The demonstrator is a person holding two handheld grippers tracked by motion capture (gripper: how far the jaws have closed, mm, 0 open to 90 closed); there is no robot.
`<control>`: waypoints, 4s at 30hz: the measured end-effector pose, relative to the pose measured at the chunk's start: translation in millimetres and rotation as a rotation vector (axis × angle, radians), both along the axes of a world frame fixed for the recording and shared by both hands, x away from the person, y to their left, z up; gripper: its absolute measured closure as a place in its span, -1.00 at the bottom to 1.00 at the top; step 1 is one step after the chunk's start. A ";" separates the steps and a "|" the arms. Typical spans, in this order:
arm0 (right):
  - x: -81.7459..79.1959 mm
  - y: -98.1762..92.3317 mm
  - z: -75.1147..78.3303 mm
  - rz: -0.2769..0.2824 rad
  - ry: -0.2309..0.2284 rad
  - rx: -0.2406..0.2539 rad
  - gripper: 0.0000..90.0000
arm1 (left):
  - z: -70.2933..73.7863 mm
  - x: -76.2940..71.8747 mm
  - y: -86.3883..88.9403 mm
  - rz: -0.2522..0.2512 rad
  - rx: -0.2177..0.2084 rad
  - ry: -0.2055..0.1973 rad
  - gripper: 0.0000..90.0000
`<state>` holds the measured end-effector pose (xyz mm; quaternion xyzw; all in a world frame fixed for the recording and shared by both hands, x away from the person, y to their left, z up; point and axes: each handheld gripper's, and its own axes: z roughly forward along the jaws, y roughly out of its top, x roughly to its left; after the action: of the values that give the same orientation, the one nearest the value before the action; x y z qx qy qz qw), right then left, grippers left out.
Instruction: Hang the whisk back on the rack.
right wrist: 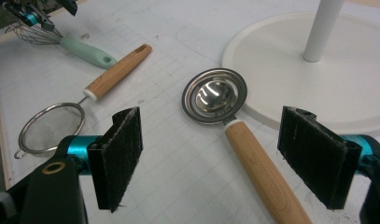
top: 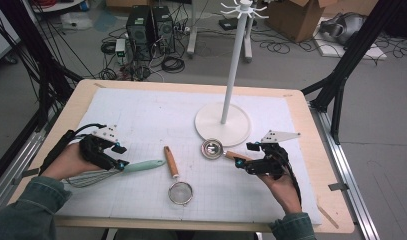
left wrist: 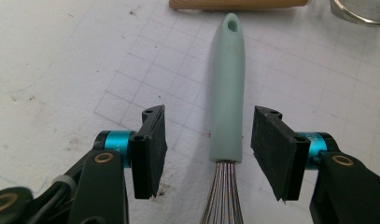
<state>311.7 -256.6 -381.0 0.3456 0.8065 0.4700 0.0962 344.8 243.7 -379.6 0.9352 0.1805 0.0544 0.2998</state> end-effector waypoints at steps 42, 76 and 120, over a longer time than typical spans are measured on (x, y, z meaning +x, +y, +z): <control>-12.6 -7.7 -4.4 -0.008 -0.048 0.022 -0.42 | -32.1 4.6 -33.7 -0.056 0.188 0.106 0.46; -13.8 3.7 -5.7 0.015 -0.065 0.044 -0.41 | -4.8 -3.5 -23.4 -0.037 0.121 0.041 0.54; -16.5 1.9 -2.3 0.016 -0.074 0.042 -0.41 | -26.2 -4.7 -33.5 -0.027 0.176 0.040 0.54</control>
<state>295.2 -254.7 -383.3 0.3236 0.7950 0.5001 0.1148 340.1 210.2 -405.8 0.9611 0.1687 0.0472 0.2136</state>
